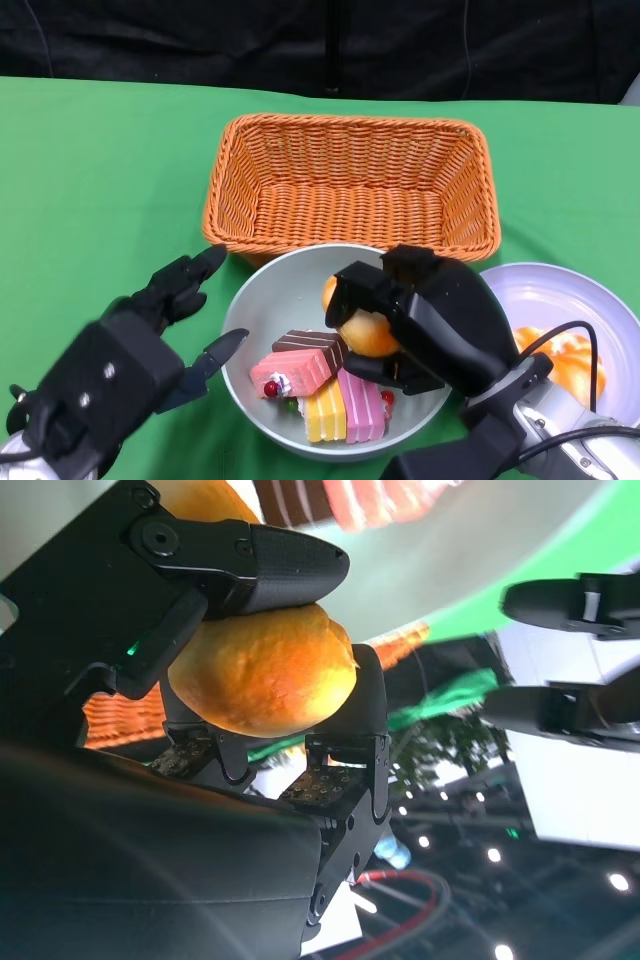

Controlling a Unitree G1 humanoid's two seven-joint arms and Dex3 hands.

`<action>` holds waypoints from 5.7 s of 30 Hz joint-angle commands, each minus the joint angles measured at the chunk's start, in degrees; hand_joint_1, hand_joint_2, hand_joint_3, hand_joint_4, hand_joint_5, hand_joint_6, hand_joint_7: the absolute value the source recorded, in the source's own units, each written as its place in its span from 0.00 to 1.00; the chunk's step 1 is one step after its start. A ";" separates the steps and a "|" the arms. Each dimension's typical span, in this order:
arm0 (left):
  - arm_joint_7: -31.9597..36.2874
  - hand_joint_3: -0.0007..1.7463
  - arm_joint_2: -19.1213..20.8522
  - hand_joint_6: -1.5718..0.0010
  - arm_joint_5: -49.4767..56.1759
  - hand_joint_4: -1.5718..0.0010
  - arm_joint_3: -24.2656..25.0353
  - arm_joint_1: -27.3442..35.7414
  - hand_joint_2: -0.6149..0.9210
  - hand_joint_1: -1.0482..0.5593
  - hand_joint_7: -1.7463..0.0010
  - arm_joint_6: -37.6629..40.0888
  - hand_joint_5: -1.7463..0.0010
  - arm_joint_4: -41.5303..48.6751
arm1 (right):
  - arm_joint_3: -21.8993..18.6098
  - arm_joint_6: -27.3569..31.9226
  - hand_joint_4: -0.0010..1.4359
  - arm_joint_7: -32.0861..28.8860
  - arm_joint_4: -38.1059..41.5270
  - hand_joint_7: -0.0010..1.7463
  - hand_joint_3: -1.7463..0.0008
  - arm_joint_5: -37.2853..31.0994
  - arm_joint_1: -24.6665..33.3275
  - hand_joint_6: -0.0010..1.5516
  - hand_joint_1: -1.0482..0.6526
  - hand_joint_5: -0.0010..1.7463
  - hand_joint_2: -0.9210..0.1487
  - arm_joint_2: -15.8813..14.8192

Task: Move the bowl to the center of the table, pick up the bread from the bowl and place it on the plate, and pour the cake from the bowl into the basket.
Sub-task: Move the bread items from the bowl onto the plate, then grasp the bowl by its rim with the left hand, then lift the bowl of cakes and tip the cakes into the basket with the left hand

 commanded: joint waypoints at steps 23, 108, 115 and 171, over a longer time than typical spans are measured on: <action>0.85 0.24 4.11 0.81 10.29 1.00 1.37 0.86 1.00 0.28 0.99 -30.32 0.57 11.06 | -18.14 -3.66 0.72 18.94 -22.50 0.98 0.00 24.56 11.32 0.51 0.54 1.00 0.74 -3.19; 25.21 0.04 19.78 0.61 58.70 0.86 -13.27 -21.66 1.00 0.35 0.87 -69.31 0.31 35.23 | -29.45 9.50 0.20 31.14 -46.27 0.03 0.74 17.82 32.53 0.11 0.20 0.38 0.00 -12.09; 27.41 0.05 18.04 0.54 59.49 0.72 -19.09 -25.13 1.00 0.39 0.81 -65.81 0.35 40.71 | -30.12 6.43 0.20 30.27 -47.46 0.04 0.74 19.72 34.68 0.12 0.21 0.39 0.00 -9.93; 7.00 0.74 22.61 0.53 15.79 0.35 -6.56 -11.71 0.59 0.53 0.00 -66.06 0.00 16.73 | -28.04 -9.47 0.45 29.19 -38.84 0.44 0.84 38.28 40.72 0.47 0.43 0.68 0.00 0.17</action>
